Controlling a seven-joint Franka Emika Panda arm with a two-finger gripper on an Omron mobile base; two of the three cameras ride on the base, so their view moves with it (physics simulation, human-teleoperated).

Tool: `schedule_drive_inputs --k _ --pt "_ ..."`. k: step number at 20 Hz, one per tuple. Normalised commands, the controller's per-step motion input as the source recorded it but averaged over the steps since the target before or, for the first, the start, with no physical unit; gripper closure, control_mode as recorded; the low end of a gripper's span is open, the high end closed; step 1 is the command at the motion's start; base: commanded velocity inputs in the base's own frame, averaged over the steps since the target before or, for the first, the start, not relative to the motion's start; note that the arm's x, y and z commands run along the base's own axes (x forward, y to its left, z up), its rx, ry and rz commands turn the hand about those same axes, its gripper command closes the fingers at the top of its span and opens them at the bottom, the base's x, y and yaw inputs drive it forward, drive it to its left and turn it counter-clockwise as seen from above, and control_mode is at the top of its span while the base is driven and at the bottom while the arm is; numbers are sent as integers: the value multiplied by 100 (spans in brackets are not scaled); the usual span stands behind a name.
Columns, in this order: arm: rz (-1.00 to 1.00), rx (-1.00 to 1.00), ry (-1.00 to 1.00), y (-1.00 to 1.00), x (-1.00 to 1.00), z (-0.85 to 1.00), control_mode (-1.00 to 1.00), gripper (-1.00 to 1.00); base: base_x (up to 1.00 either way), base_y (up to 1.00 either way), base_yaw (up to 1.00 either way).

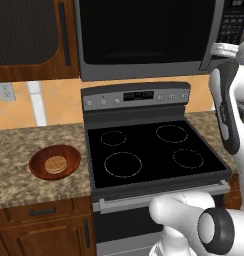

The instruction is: Open the microwave, place the bowl with waffle inside the microwave, then close the microwave door and turn it on.

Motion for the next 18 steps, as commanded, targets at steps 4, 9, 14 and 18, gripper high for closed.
schedule_drive_inputs --k 4,9,14,18 --pt "25 6 9 -4 76 0 -100 -100 0 0 0" --pt "9 4 1 0 32 -1 -100 -100 0 0 0" --pt "0 0 -1 -1 30 0 -100 -100 0 0 0" --pt "0 0 0 0 14 0 -100 -100 0 0 0"
